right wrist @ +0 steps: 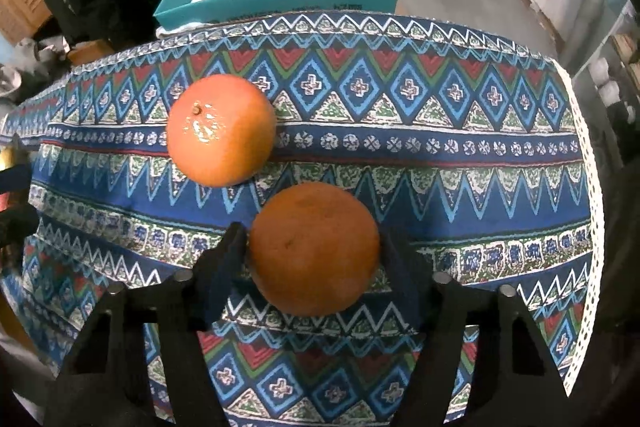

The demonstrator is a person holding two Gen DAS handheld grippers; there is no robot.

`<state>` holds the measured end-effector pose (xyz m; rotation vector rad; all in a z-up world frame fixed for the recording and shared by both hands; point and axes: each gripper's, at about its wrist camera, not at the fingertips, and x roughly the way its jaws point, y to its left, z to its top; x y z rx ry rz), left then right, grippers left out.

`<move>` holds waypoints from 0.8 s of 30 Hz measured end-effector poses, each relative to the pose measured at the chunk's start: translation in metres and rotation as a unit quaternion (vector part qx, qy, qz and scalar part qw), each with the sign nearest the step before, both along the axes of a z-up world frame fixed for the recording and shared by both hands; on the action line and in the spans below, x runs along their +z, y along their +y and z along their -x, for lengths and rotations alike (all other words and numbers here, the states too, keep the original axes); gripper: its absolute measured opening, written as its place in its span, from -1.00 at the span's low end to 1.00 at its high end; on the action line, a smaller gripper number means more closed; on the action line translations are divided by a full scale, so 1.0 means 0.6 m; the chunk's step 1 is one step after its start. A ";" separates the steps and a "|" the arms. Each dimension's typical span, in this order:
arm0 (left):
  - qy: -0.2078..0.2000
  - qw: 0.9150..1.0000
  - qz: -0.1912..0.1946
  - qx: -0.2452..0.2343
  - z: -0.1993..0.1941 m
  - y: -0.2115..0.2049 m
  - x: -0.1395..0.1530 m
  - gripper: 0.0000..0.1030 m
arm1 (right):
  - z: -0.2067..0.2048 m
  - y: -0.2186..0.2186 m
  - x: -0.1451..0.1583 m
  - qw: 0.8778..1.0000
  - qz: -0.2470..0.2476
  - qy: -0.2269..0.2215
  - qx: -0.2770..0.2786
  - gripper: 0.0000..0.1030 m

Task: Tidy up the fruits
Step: 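Grasp one orange with the right tool while the left tool grasps the other orange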

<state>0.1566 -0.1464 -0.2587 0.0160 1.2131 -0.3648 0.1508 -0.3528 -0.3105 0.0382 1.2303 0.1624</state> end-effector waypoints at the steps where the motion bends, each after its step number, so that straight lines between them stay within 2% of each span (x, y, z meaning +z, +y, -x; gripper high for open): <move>1: 0.001 1.000 0.001 -0.001 -0.002 -0.004 -0.001 0.68 | -0.002 -0.003 -0.003 1.000 -0.003 0.002 -0.001 0.31; 9: 0.005 1.000 0.010 -0.011 -0.017 -0.040 -0.004 0.69 | 0.007 -0.018 0.003 1.000 -0.001 -0.013 -0.008 0.26; 18: 0.013 0.999 0.032 -0.023 -0.056 -0.100 -0.020 0.70 | 0.005 -0.073 0.056 0.997 -0.005 -0.058 -0.053 0.26; 24: 0.010 0.999 0.021 -0.047 -0.074 -0.146 -0.034 0.70 | 0.006 -0.102 0.069 0.995 -0.008 -0.066 -0.076 0.26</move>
